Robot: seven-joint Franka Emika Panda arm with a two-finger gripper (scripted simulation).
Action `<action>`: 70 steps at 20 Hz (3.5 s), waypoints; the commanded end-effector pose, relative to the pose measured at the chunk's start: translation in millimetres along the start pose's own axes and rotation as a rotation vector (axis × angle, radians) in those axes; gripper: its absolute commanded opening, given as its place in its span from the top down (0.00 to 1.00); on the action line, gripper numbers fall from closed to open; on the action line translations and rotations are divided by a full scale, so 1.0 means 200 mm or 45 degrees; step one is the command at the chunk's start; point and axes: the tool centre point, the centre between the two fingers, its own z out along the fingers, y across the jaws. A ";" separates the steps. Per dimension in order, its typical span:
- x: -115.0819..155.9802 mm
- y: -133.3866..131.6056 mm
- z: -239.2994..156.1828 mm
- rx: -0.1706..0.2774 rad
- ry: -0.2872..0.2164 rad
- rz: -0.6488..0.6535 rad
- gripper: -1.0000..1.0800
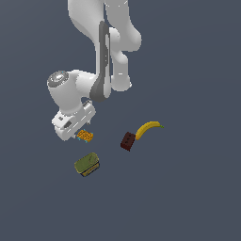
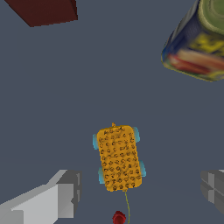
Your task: Pick up a designated object from a clutter of objects.
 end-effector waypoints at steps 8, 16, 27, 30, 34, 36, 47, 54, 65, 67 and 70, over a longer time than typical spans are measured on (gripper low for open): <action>-0.15 -0.02 0.13 -0.001 -0.014 -0.161 0.04; -0.21 -0.03 0.18 0.000 -0.019 -0.215 0.04; -0.21 -0.03 0.27 0.000 -0.019 -0.214 0.04; -0.21 -0.03 0.35 0.000 -0.019 -0.215 0.04; -0.21 -0.03 0.41 0.000 -0.019 -0.216 0.04; -0.21 -0.03 0.43 0.000 -0.019 -0.216 0.04; -0.22 -0.03 0.43 0.000 -0.019 -0.216 1.00; -0.22 -0.03 0.40 -0.003 -0.020 -0.216 1.00; -0.21 -0.06 0.13 -0.002 -0.018 -0.215 1.00; -0.20 -0.07 0.05 -0.002 -0.018 -0.215 1.00; -0.20 -0.09 -0.09 -0.002 -0.018 -0.215 1.00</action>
